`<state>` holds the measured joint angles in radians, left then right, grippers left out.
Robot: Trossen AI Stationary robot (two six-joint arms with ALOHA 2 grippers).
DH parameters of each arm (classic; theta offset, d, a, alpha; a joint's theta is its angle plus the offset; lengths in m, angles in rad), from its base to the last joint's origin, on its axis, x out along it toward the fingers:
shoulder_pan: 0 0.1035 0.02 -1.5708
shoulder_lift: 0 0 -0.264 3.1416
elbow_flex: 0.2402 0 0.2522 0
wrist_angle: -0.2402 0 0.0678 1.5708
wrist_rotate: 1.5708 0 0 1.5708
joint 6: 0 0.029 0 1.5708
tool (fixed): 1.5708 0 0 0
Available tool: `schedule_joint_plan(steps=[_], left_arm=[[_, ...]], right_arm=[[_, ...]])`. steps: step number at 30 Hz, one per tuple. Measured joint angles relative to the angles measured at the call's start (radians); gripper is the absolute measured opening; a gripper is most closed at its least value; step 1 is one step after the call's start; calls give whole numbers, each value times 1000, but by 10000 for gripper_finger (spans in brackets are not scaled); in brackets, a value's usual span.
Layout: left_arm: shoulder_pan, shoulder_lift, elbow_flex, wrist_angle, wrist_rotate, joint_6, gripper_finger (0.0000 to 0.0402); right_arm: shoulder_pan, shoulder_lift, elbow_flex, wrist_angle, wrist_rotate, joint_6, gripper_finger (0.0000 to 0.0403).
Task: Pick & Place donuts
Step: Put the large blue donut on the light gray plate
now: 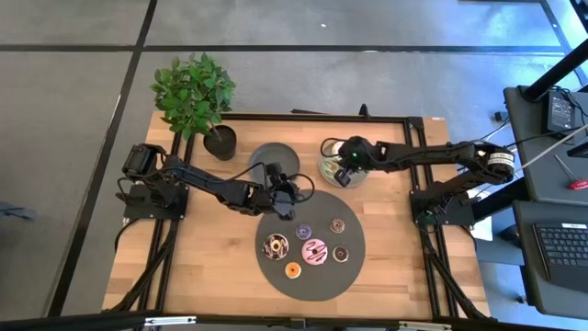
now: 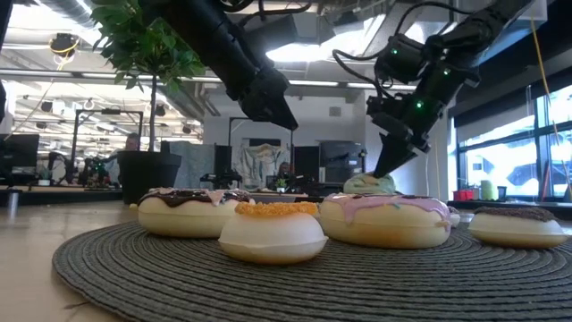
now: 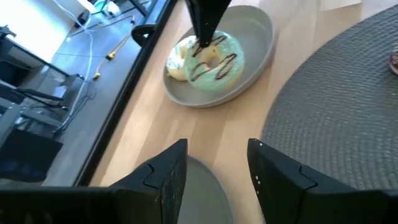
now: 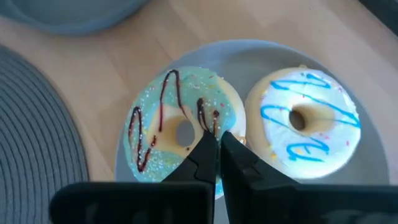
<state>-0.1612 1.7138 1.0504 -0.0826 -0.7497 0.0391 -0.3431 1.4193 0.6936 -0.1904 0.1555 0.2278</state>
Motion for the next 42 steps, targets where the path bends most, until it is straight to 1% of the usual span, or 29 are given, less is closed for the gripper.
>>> schedule_joint_plan(steps=[5,29,33,42], left_arm=[[0,0,0,2,16,0,164],[0,0,0,3,19,-2,164],[0,0,0,3,19,-2,164],[0,0,0,3,19,0,164]], right_arm=[[0,0,-16,63,0,4,12],[0,0,-16,57,20,26,12],[0,1,-16,57,44,32,12],[0,78,-16,80,45,46,12]])
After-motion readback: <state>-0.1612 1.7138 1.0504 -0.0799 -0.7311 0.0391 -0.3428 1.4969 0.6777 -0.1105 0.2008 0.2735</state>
